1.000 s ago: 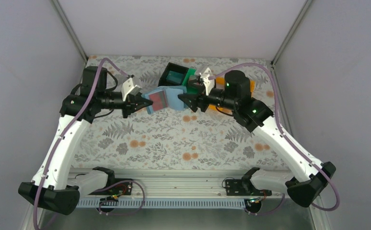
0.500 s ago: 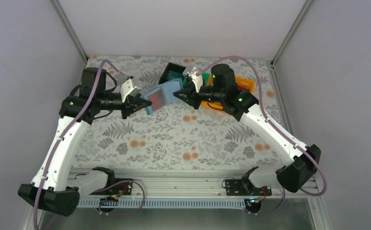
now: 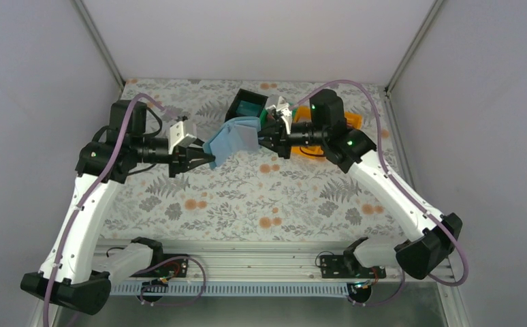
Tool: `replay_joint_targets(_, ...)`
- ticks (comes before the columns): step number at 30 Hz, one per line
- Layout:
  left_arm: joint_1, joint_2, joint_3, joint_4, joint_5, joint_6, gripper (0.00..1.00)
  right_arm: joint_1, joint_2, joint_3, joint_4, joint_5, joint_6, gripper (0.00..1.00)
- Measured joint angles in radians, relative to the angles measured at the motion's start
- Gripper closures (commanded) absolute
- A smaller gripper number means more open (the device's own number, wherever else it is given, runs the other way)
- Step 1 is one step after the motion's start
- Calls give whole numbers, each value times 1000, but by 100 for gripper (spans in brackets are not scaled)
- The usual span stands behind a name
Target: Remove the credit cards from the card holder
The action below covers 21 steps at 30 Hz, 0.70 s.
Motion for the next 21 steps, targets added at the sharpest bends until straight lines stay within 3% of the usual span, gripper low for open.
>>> replay_joint_targets(3,0,-5,2,15,4,-22,50,-3,-5,0,4,-18,3,96)
replay_joint_targets(8,-2,12,2,73,10,-79,29,-3,-4,0,36,-29,61,96)
replay_joint_targets(13,-17,39,2,143,-12,-137,1,17,16,0,103,27,167,96)
replay_joint_targets(21,-24,95,2,225,-142,-219,0,110,61,0,132,217,309,96)
